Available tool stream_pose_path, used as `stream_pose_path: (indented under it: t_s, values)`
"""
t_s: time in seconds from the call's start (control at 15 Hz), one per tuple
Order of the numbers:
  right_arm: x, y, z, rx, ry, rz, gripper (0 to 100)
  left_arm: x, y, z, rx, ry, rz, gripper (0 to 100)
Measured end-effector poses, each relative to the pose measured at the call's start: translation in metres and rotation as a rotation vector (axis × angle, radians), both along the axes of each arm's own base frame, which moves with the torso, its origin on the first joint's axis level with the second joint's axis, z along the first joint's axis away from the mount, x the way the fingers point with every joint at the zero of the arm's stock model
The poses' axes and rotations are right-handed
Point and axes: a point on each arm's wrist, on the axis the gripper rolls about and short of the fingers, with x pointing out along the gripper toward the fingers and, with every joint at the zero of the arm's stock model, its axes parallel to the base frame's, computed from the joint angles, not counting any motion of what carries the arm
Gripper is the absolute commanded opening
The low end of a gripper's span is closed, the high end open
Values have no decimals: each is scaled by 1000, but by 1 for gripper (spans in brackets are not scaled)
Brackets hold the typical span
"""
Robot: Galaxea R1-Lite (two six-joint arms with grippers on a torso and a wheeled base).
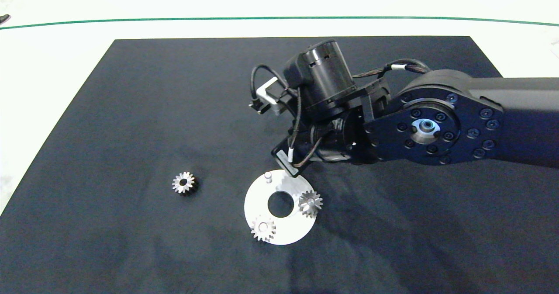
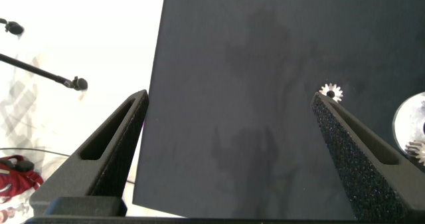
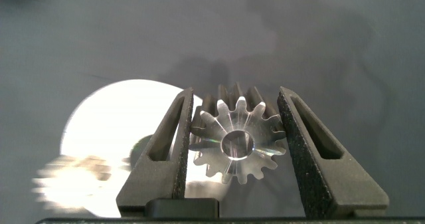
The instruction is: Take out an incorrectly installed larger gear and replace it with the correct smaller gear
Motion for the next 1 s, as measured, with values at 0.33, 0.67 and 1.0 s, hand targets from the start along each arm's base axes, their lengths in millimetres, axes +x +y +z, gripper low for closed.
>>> stream_pose_path:
  t_s: [0.33, 0.67, 1.0]
  values:
    - [22, -73, -17, -2, 58, -139, 28, 0, 0, -1, -1, 3, -2, 100]
    - [15, -112, -36, 72, 47, -192, 100, 1, 0, -1, -2, 4, -5, 100]
    - [1, -129, -30, 124, 20, -216, 100, 2, -1, -2, -4, 11, -50, 100]
